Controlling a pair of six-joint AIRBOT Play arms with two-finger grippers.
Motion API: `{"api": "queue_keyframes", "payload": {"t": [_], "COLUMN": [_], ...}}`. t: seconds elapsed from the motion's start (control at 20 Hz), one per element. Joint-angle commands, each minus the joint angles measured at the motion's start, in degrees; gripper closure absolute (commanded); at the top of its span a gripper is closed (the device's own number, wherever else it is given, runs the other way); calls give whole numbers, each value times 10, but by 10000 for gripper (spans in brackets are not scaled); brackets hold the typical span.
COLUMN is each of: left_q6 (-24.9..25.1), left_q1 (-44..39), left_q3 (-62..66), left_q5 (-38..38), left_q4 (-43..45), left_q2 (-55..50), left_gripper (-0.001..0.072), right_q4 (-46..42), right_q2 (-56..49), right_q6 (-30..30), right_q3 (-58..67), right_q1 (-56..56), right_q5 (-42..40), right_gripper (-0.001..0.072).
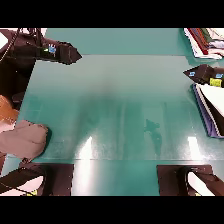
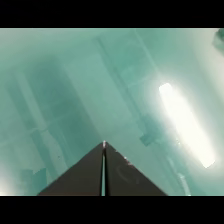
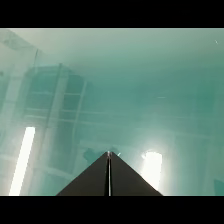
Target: Fold the shirts.
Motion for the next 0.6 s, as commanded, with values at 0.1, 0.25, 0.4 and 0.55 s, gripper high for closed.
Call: {"api": "queue_keyframes", "payload": {"t": [0.1,0.25,0.4,0.55], "left_q6": [0,0,0,0], "left_q1": [0,0,0,0], "left_q3": [0,0,0,0], "left_q5": [0,0,0,4], "left_q4": [0,0,0,0], "left_q2": [0,0,0,0], "left_gripper": [681,681,681,681], "right_q4": [1,0,1,1], "right_q2": [0,0,0,0], "right_q6": [0,0,0,0], "right_q3": [0,0,0,0], "right_q1": [0,0,0,0], "right_q5": [3,2,2,9], "right_gripper": [691,691,691,691]}}
